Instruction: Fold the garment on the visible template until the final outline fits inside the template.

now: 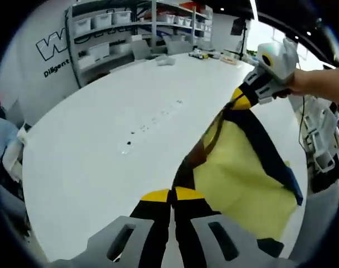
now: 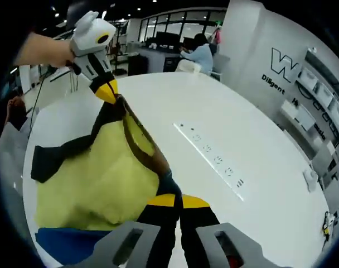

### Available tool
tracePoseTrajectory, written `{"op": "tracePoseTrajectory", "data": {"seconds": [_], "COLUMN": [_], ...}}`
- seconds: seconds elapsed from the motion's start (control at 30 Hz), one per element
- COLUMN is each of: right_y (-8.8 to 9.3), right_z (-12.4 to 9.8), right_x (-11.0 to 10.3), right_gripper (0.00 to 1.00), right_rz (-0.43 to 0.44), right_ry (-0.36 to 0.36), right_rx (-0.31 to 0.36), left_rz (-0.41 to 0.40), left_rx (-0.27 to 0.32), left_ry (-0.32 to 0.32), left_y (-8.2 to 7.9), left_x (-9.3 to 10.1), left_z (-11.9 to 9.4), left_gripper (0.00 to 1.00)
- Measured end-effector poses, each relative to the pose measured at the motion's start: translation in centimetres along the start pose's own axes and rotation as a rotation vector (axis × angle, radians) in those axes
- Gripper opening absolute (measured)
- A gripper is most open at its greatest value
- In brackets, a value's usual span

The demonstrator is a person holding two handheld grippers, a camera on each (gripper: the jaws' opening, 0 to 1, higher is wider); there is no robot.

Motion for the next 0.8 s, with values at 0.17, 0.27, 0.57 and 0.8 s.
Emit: {"op": "tracePoseTrajectory", "data": {"seconds": [0.17, 0.27, 0.57, 0.8], "right_y": [0.6, 1.2, 1.2, 0.4], "right_z": [1.8, 3.0, 5.3, 4.7], "right_x": [1.0, 1.5, 1.8, 1.9], "right_gripper": [0.0, 0.0, 0.0, 0.12], "right_rz": [0.025, 0.096, 0.12, 0.085], "right_ry": [-0.005, -0.018, -0.028, 0.019], "right_rx": [-0.025, -0.05, -0.05, -0.006], "left_rz": [-0.04, -0.054, -0.091, -0.125], "left_rx": [-0.029, -0.055, -0.097, -0.087], "left_ry": [-0.011, -0.012, -0.042, -0.094], "left_y": [0.3, 0.7, 1.9, 2.3], "left_x": [-0.7, -0.7, -2.4, -3.1], "left_z": [2.0, 3.0, 5.0, 4.1], "left_gripper": [0.02, 0.02, 0.02, 0.03]}}
Point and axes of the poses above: the point that each gripper's makers call its tool centre point, and the gripper's own axes: z roughly forward along the fingers, x roughly to its right, y roughly out of its underside, the point moved 7 cm from there along -z, roughly backward along the fingers, and after that the axes turned 3 degrees about z, right-handed, at the moved point
